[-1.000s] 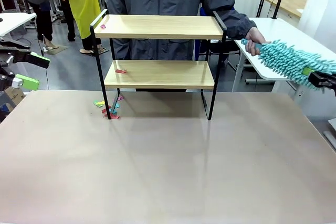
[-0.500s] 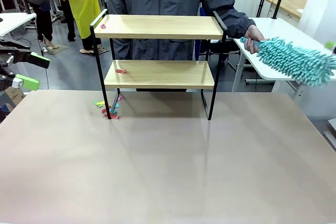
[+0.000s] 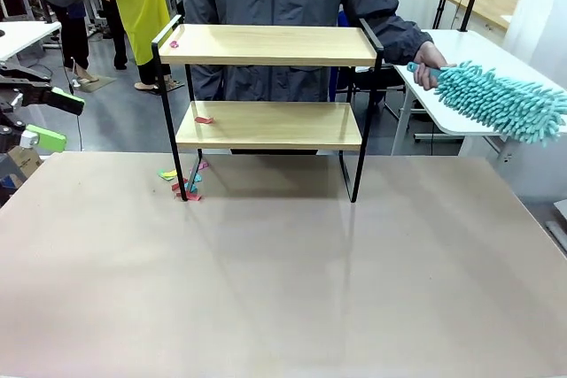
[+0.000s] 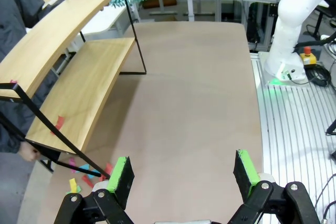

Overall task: Clean the shelf.
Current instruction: Hand the Duster back to the human.

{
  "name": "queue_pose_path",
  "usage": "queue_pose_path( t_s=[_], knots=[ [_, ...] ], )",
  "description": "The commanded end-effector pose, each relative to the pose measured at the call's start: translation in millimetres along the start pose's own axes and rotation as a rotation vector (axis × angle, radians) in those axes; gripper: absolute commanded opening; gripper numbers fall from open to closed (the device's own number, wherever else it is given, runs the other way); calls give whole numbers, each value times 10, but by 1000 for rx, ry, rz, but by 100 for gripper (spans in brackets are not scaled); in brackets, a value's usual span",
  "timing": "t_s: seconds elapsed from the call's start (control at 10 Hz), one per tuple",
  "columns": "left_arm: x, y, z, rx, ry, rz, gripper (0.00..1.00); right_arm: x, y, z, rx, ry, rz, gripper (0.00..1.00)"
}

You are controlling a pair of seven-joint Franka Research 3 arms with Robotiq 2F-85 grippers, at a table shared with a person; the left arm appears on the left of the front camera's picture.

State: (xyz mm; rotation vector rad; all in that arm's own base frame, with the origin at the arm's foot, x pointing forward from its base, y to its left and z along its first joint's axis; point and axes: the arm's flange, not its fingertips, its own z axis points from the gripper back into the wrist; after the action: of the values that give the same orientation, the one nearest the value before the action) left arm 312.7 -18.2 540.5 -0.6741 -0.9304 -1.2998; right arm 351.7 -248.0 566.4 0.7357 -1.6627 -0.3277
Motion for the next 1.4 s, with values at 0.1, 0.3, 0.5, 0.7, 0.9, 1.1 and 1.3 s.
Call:
queue_pose_path(
  t_s=[0.1, 0.3, 0.5, 0.7, 0.9, 1.1, 1.3],
  knots=[
    [7, 27, -22, 2, -26, -19, 100, -123, -154, -174, -48, 6, 9, 100],
    [7, 27, -22, 2, -26, -19, 100, 12, -82, 15, -9, -11, -25, 100],
    [7, 27, -22, 2, -26, -19, 100, 12, -82, 15, -9, -11, -25, 100],
    [7, 27, -22, 2, -26, -19, 100, 12, -82, 15, -9, -11, -25, 100],
    [7, 27, -22, 2, -26, -19, 100, 12, -82, 15, -9, -11, -25, 100],
    [7, 27, -22, 2, -26, -19, 100, 12, -82, 15, -9, -11, -25, 100],
    [7, 27, -22, 2, -26, -19, 100, 12, -82, 15, -9, -11, -25, 100]
  ],
)
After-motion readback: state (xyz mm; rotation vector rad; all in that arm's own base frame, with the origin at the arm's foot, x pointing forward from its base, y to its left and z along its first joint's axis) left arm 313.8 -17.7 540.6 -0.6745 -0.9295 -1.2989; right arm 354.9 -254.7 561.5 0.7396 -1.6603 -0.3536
